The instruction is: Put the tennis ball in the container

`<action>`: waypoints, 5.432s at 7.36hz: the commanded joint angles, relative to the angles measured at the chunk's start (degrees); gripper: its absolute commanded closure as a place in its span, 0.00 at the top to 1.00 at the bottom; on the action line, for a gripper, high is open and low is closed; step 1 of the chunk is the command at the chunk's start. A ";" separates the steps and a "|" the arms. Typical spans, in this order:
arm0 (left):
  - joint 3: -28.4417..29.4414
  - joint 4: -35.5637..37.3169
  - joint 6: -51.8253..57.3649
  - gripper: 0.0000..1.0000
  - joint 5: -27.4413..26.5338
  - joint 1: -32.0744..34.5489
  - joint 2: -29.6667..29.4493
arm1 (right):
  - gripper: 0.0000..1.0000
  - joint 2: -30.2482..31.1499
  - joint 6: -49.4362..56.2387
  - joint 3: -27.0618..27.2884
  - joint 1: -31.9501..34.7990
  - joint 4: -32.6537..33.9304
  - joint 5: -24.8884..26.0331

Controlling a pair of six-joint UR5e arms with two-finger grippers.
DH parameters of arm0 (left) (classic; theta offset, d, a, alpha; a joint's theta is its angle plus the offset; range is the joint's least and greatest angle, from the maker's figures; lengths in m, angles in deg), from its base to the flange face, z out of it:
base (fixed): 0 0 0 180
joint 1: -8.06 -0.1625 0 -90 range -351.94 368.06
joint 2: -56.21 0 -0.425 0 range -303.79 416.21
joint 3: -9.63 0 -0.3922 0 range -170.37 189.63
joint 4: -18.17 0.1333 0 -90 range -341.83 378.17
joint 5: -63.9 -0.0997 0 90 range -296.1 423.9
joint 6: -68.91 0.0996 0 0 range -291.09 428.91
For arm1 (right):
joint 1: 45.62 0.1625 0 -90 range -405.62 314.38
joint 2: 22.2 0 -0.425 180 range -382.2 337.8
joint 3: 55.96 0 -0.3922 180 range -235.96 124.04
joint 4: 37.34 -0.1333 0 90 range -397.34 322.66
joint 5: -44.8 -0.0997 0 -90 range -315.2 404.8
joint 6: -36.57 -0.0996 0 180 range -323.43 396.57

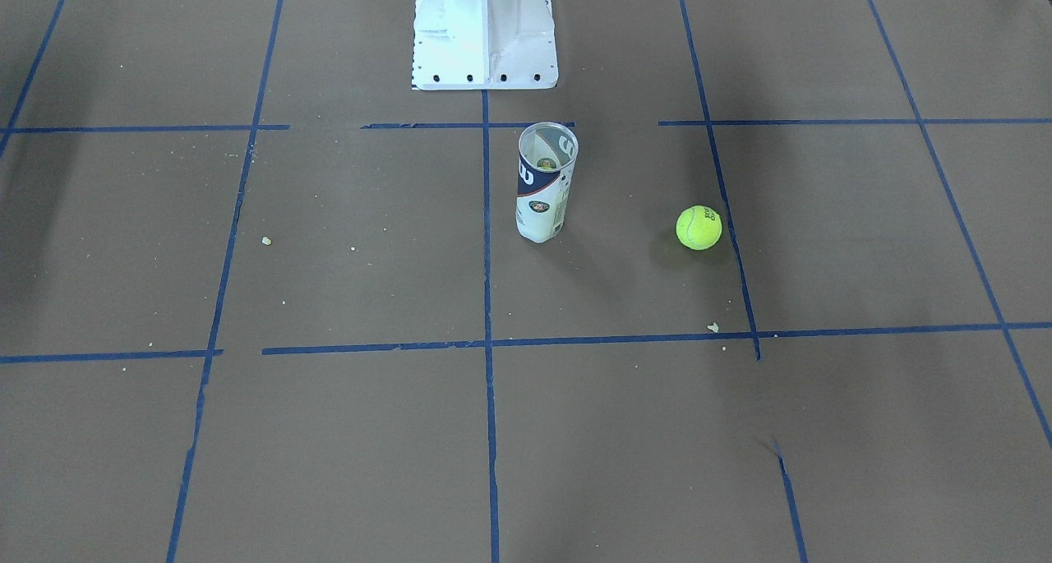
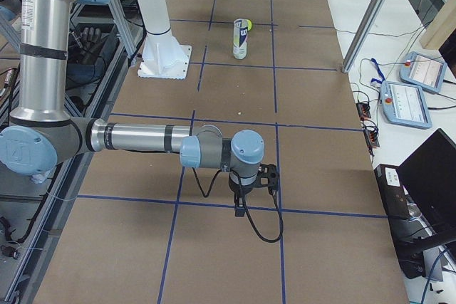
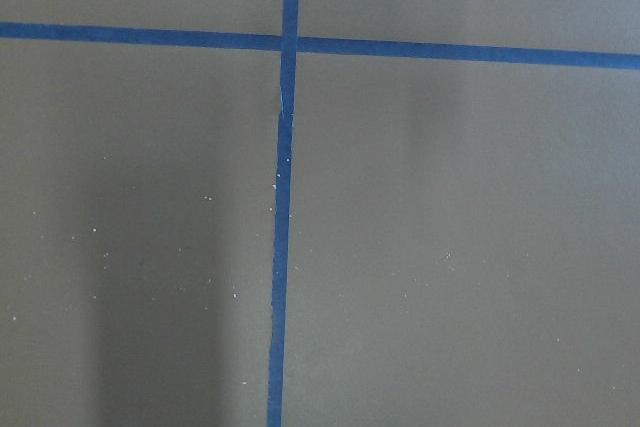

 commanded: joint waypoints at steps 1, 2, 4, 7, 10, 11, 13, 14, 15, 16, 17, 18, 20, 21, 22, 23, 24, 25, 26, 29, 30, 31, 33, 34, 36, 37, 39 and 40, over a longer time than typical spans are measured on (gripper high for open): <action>-1.13 -0.09 0.17 1.00 -0.34 0.00 0.26 | 1.00 0.00 0.00 0.00 0.00 0.00 0.00; -2.27 0.09 0.18 1.00 -0.26 0.00 0.44 | 1.00 0.00 0.00 0.00 0.00 0.00 0.00; -2.20 0.00 0.09 1.00 -0.61 0.00 0.01 | 1.00 0.00 0.00 0.00 0.00 0.00 0.00; -0.45 -0.35 -3.84 1.00 -2.61 0.18 -7.53 | 1.00 0.00 0.00 0.00 0.00 0.00 0.00; -2.02 -4.45 -7.89 1.00 -2.37 -0.52 -9.13 | 1.00 0.00 0.00 0.00 0.00 0.00 0.00; -2.02 -7.27 -13.74 1.00 -2.37 -2.61 -8.71 | 1.00 0.00 0.00 0.00 0.00 0.00 0.00; -1.94 -15.14 -27.26 1.00 -3.68 -11.90 -7.66 | 1.00 0.00 0.00 0.00 0.00 0.00 0.00; -2.37 -22.08 -38.99 1.00 -6.47 -17.17 -7.56 | 1.00 0.00 0.00 0.00 0.00 0.00 0.00; -2.55 -28.50 -49.99 1.00 -8.94 -23.23 -7.21 | 1.00 0.00 0.00 0.00 0.00 0.00 0.00; -3.59 -30.57 -58.71 1.00 -12.18 -28.34 -7.47 | 1.00 0.00 0.00 0.00 0.00 0.00 0.00; -5.78 -30.32 -66.45 1.00 -16.30 -34.65 -8.08 | 1.00 0.00 0.00 0.00 0.00 0.00 0.00; -5.98 -30.15 -71.06 1.00 -19.48 -39.07 -9.04 | 1.00 0.00 0.00 0.00 0.00 0.00 0.00; -5.98 -21.68 -75.84 1.00 -24.32 -45.15 -15.60 | 1.00 0.00 0.00 0.00 0.00 0.00 0.00; -5.54 -17.97 -78.02 1.00 -26.78 -47.87 -18.69 | 1.00 -0.08 0.00 0.00 0.00 0.00 0.00; -5.02 -17.67 -79.44 1.00 -29.06 -50.25 -19.50 | 1.00 0.00 0.00 0.00 0.00 0.00 0.00; -4.84 -17.67 -79.63 1.00 -29.52 -50.97 -19.60 | 1.00 0.00 0.00 0.00 0.00 0.00 0.00; -4.57 -17.75 -79.98 1.00 -29.61 -51.58 -19.69 | 1.00 0.00 0.00 0.00 0.00 0.00 0.00; -3.35 -18.19 -81.11 1.00 -30.31 -52.37 -19.77 | 1.00 0.00 0.00 0.00 0.00 0.00 0.00; -2.91 -18.19 -81.47 1.00 -30.40 -53.43 -19.86 | 1.00 0.00 0.00 0.00 0.00 0.00 0.00; -0.80 -18.19 -82.00 1.00 -31.02 -55.02 -22.23 | 1.00 -0.08 0.00 0.00 0.00 0.00 0.00; 0.60 -18.19 -82.00 1.00 -31.02 -55.19 -22.67 | 1.00 0.00 0.00 0.00 0.00 0.00 0.00; 0.88 -18.19 -81.91 1.00 -31.20 -55.63 -22.59 | 1.00 0.00 0.00 0.00 0.00 0.00 0.00; 1.75 -18.19 -81.65 0.99 -31.28 -55.72 -22.41 | 1.00 -0.08 0.00 0.00 0.00 0.00 0.00; 1.84 -18.19 -81.56 0.99 -31.28 -55.72 -22.50 | 1.00 0.00 0.00 0.00 0.00 0.00 0.00; 1.41 -17.85 -81.21 0.33 -30.94 -56.25 -22.50 | 1.00 0.00 0.00 0.00 0.00 0.00 0.00; 0.45 -17.41 -81.21 0.00 -30.59 -56.08 -22.41 | 1.00 0.00 0.00 0.00 0.00 0.00 0.00; -6.20 -12.00 -80.69 0.00 -29.71 -55.20 -22.67 | 1.00 0.00 0.00 0.00 0.00 0.00 0.00; -11.20 -6.99 -80.68 0.00 -27.53 -54.06 -22.68 | 1.00 -0.08 0.00 0.00 0.00 0.00 0.00</action>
